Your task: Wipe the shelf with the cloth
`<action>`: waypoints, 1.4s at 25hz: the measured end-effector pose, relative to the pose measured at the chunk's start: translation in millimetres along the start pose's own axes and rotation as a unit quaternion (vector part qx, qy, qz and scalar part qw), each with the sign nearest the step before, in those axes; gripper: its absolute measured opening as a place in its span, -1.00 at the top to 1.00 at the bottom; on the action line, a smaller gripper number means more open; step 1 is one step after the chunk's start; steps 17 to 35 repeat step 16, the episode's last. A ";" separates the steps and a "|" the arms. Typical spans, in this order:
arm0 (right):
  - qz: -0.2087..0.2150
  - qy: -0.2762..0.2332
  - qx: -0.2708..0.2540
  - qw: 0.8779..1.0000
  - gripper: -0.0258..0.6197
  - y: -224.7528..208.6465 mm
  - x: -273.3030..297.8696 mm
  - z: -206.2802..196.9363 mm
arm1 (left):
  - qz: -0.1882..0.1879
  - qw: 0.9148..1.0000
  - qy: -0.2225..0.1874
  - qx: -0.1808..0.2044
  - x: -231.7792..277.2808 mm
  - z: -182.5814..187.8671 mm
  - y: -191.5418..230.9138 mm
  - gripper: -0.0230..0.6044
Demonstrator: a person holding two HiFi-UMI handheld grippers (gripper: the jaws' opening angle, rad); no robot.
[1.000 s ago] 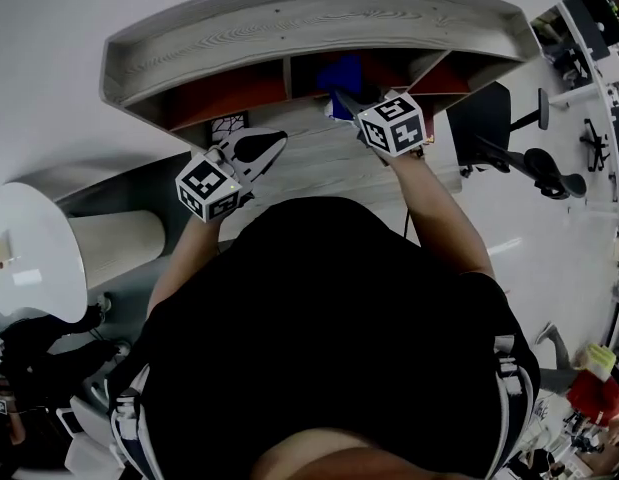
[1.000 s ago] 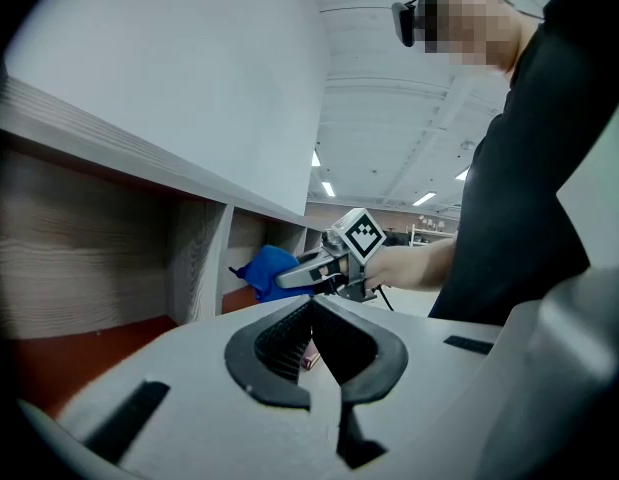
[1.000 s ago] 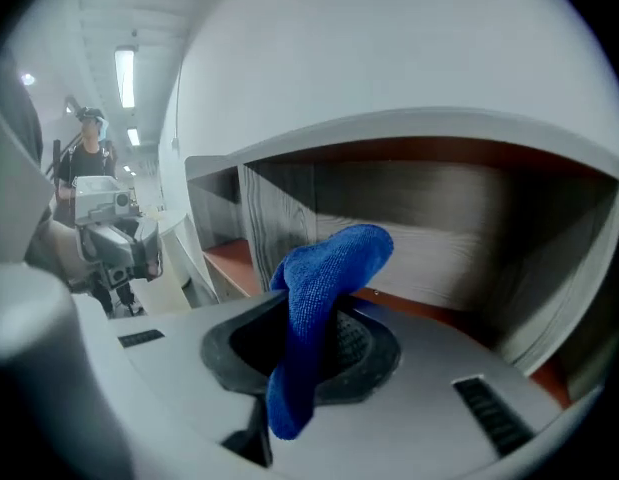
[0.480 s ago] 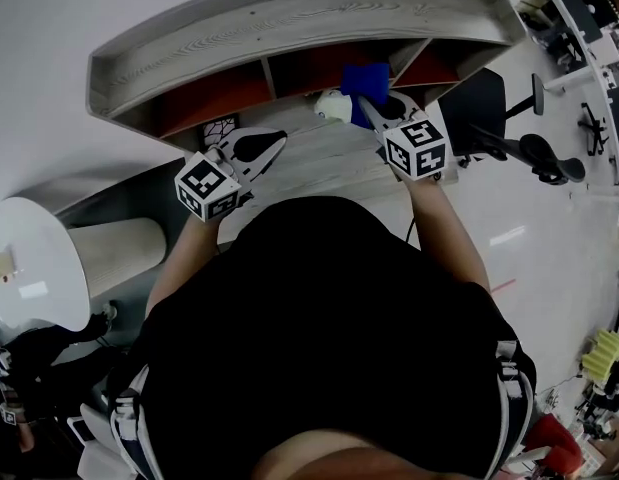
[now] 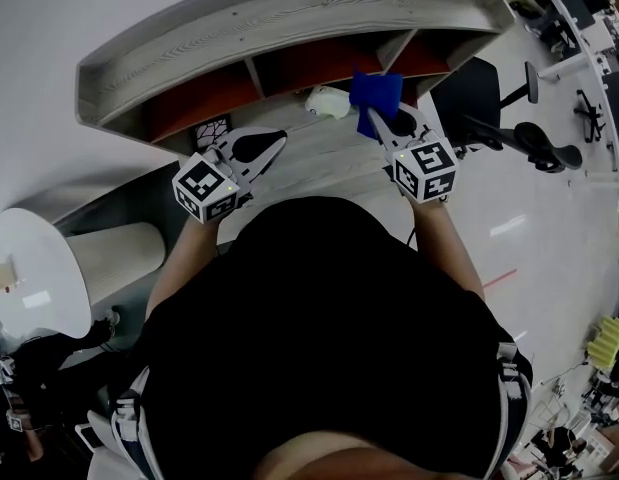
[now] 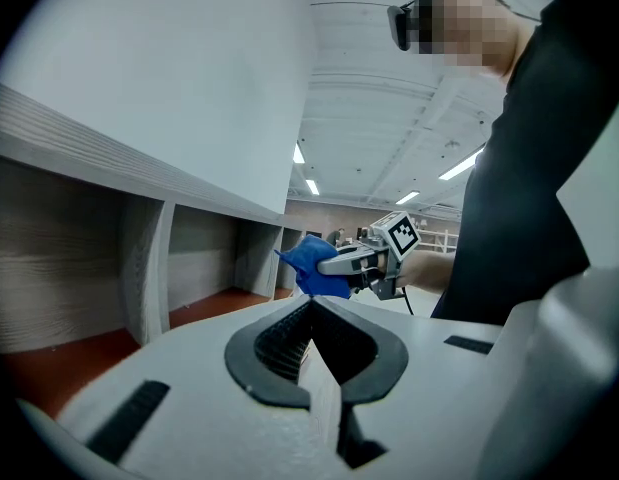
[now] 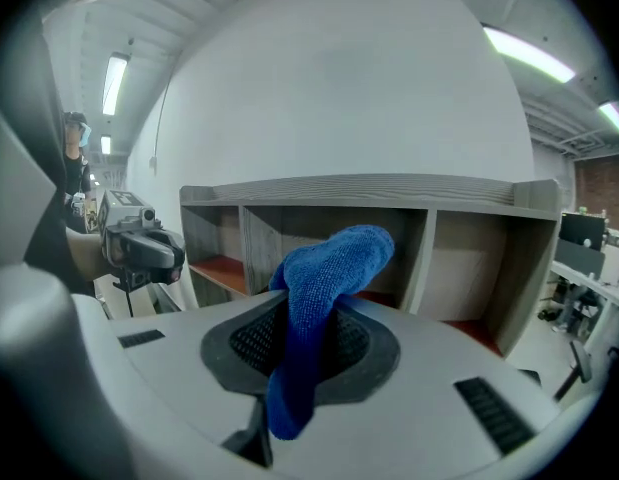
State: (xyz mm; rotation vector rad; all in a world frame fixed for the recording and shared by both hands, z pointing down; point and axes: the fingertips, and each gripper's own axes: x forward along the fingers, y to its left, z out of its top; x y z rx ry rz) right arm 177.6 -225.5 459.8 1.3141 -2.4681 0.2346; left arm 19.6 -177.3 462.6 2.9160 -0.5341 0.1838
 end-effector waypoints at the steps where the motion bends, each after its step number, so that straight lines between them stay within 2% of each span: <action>1: -0.001 0.000 0.003 1.000 0.75 0.0 -2.3 -1.6 | -0.001 1.000 -0.001 0.000 1.4 0.6 -1.2 0.87; 9: -0.020 -0.004 -0.023 1.000 0.75 -1.0 -21.6 -3.8 | -0.010 1.000 0.000 0.000 12.9 0.4 -8.4 0.87; 16: -0.013 -0.032 -0.047 0.998 0.74 2.2 -42.0 3.4 | -0.024 1.000 0.000 0.003 33.3 4.9 -25.0 0.87; 35: -0.013 -0.032 -0.047 0.998 0.74 2.2 -42.0 3.4 | -0.024 1.000 0.000 0.003 33.3 4.9 -25.0 0.87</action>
